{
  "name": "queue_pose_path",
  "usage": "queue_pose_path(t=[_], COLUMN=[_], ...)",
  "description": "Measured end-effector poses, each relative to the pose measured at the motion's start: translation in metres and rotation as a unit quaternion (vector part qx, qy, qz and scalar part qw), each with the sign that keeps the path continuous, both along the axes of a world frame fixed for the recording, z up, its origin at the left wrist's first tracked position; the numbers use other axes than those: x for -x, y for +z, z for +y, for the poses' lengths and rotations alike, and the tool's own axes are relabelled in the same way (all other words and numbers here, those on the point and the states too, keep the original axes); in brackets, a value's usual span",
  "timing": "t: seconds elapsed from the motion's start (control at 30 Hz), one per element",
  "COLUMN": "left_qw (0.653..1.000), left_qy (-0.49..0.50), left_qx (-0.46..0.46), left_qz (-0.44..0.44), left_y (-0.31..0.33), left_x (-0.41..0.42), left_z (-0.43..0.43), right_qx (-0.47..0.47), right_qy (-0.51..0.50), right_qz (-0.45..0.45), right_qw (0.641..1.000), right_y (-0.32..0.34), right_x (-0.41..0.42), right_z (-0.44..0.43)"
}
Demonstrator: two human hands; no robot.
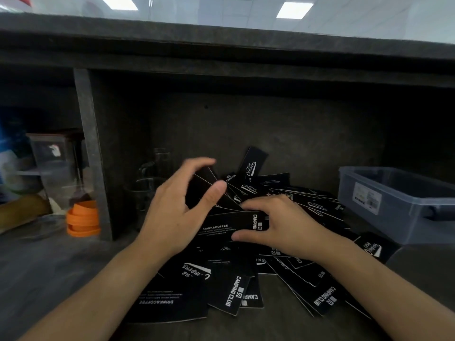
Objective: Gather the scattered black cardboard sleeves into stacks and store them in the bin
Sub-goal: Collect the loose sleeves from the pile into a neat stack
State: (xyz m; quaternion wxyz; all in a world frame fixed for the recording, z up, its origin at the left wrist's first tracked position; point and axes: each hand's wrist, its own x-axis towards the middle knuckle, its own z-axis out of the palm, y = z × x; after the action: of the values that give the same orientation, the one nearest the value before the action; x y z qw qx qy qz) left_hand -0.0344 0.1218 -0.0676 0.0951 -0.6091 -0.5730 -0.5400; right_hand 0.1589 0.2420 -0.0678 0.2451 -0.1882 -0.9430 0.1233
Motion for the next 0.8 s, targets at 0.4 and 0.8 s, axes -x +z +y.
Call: queue_pose_path(t=[0.4, 0.8], left_qw=[0.953, 0.928], left_qy=[0.044, -0.102], left_qx=[0.066, 0.045], left_qz=[-0.293, -0.355], left_y=[0.005, -0.006], left_x=[0.007, -0.003], left_z=[0.007, 0.016], right_qx=[0.105, 0.117], right_qy=[-0.038, -0.003], right_qz=[-0.021, 0.105], right_qw=[0.993, 0.988], right_y=[0.006, 0.003], right_x=[-0.008, -0.001], right_z=[0.006, -0.005])
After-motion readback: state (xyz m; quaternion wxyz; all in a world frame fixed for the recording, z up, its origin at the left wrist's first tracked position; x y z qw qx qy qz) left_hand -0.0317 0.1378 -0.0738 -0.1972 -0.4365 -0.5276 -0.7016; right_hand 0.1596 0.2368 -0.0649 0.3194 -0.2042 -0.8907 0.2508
